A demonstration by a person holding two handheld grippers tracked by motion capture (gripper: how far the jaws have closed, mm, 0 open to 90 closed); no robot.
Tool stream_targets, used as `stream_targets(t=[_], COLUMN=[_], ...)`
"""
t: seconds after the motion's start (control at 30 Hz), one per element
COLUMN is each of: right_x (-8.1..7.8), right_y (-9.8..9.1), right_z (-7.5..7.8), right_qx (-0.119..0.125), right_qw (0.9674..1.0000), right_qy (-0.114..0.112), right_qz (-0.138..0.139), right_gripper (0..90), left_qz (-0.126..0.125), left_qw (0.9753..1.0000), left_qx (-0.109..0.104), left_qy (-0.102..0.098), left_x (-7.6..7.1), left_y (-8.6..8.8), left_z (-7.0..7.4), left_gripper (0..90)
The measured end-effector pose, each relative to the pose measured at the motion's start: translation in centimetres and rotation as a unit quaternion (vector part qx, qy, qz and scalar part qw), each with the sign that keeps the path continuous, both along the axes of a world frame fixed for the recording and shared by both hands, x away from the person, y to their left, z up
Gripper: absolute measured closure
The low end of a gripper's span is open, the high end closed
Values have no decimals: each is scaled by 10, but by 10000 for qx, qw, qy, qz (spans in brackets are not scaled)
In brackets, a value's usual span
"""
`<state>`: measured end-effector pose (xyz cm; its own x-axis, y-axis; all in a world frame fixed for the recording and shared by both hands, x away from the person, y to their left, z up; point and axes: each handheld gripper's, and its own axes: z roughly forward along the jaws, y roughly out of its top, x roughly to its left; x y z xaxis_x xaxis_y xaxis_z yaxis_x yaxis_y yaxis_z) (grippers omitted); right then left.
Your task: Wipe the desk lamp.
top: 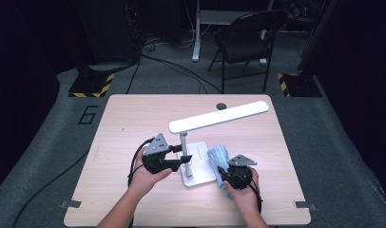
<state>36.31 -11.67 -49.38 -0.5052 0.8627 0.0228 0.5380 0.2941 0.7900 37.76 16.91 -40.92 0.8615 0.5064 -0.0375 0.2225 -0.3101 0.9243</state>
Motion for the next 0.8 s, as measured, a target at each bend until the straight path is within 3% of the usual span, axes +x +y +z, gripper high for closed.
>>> stream_targets(t=[0.27, 0.73, 0.8], right_x=[-4, -8, -6], right_y=[13, 38, 40], right_z=[0, -6, -9], right_qx=[96, -6, -60], right_qw=[9997, 9983, 9982], right_qy=[64, 211, 106], right_qz=[194, 552, 589], right_gripper=[655, 643, 633], left_qz=[-4, -29, -32], left_qw=[10000, 9998, 9996], left_qx=[-33, -153, -205], left_qy=[13, 138, 188], left_x=[-1, -2, -2], left_y=[-6, -10, -9], left_z=[0, -1, -1], left_gripper=[523, 511, 501])
